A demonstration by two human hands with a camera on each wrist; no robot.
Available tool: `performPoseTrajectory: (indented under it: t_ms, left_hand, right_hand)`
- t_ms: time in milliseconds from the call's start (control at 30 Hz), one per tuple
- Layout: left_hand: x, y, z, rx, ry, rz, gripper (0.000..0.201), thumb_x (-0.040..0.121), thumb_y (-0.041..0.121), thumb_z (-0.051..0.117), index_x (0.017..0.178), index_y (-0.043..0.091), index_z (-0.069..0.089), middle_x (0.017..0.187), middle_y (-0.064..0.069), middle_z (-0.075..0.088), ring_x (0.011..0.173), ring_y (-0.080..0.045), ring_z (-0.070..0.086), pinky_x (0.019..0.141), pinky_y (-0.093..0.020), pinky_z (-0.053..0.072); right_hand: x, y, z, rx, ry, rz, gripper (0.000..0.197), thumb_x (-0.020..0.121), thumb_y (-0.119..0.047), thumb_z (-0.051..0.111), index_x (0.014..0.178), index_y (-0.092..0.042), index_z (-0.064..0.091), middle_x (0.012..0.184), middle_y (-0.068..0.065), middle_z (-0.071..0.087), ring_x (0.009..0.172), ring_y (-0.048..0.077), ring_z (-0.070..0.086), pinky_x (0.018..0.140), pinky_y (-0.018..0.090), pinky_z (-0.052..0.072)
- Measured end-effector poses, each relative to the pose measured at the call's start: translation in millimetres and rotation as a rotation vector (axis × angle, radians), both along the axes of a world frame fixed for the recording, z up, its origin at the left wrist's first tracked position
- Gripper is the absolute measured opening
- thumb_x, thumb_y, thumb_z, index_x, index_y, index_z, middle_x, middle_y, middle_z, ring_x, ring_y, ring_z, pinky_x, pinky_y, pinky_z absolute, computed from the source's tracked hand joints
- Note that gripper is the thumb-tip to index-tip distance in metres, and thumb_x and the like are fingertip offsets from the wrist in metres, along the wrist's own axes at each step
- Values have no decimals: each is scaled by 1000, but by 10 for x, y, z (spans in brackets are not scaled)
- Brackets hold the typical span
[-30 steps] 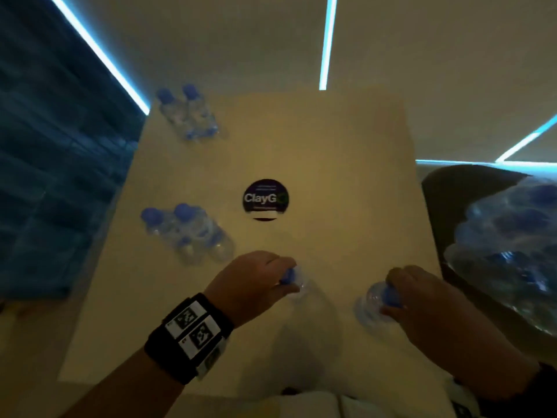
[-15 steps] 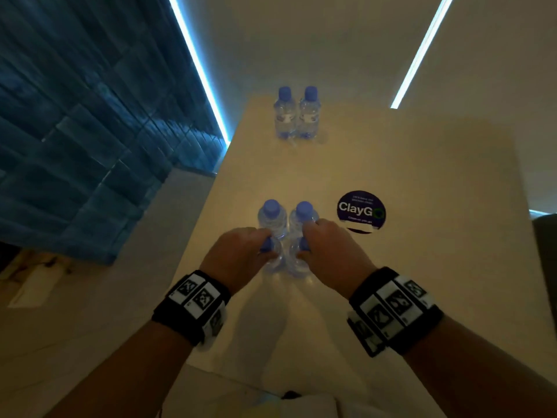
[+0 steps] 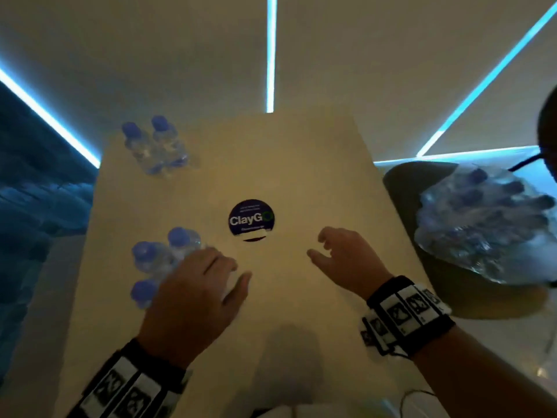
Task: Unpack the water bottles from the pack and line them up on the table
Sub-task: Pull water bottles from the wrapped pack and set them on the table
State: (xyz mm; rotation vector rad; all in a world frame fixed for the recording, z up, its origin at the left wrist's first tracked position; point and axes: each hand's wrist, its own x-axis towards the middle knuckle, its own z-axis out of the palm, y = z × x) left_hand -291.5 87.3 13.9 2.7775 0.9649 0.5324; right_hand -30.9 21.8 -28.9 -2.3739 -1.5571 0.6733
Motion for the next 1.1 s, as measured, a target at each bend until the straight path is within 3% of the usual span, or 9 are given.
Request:
performPoseTrajectory:
  t_ms: [167, 267, 400, 533, 733, 800, 900, 1000, 1100]
  left_hand:
    - [1640, -485, -222, -177, 131, -490, 23, 95, 31, 50, 88, 16, 64, 86, -1, 62, 78, -18, 57, 63, -35, 53]
    - [2663, -905, -350, -185, 201, -705, 25, 93, 28, 45, 85, 14, 64, 85, -5, 62, 77, -23, 58, 62, -37, 54]
    - [3832, -1288, -606, -222, 363, -695, 17, 87, 15, 53, 100, 7, 61, 103, -14, 59, 89, -32, 58, 70, -42, 55]
    - [4659, -1404, -762, -207, 332, -598, 60, 85, 21, 58, 138, 0, 41, 139, -22, 46, 122, -41, 49, 99, -49, 47]
    - [5397, -1451, -715, -141, 311, -342, 78, 89, 40, 58, 152, 15, 18, 153, -16, 34, 134, -33, 42, 100, -46, 47]
    - [5551, -1386, -715, -123, 349, -368, 67, 93, 34, 55, 149, 14, 25, 150, -14, 38, 134, -31, 44, 102, -41, 44]
    - [5573, -1329, -715, -99, 395, -410, 41, 98, 23, 50, 136, 10, 41, 132, -12, 55, 112, -27, 59, 90, -36, 50]
    - [5422, -1325, -699, -71, 397, -517, 38, 98, 18, 48, 133, 4, 45, 130, -16, 56, 110, -29, 61, 92, -37, 49]
    - [5181, -1333, -738, -38, 369, -568, 41, 91, 19, 59, 128, 3, 52, 125, -20, 58, 110, -37, 59, 95, -47, 50]
  right_hand:
    - [1629, -931, -174, -196, -105, -423, 33, 85, -33, 61, 104, -5, 62, 100, 15, 66, 96, 31, 63, 83, 36, 49]
    - [2298, -1316, -165, -147, -132, -536, 28, 84, -19, 58, 107, -3, 59, 101, 17, 64, 95, 34, 61, 84, 39, 49]
    - [2871, -1550, -272, -94, -225, -537, 38, 88, -19, 59, 123, -7, 50, 121, 18, 60, 112, 32, 57, 101, 46, 45]
    - [3094, -1698, -223, -165, -475, -403, 49, 91, -28, 53, 132, -5, 42, 134, 20, 49, 122, 36, 46, 105, 48, 39]
    - [3417, -1722, -219, -98, -294, -627, 50, 91, -28, 57, 134, -17, 34, 138, 23, 32, 123, 39, 45, 91, 45, 51]
    - [3567, -1708, -241, -139, -325, -541, 37, 93, -30, 51, 127, -16, 46, 133, 23, 41, 121, 38, 48, 91, 44, 50]
    - [3696, -1732, -229, -131, -273, -438, 18, 95, -23, 47, 107, -12, 54, 106, 18, 60, 93, 36, 61, 70, 44, 51]
    - [3621, -1835, -159, -111, -213, -385, 12, 92, -23, 47, 95, -12, 51, 86, 12, 63, 73, 33, 61, 60, 41, 49]
    - [3405, -1922, 10, -91, -154, -383, 18, 91, -32, 48, 97, -16, 47, 80, 7, 60, 69, 30, 59, 60, 40, 50]
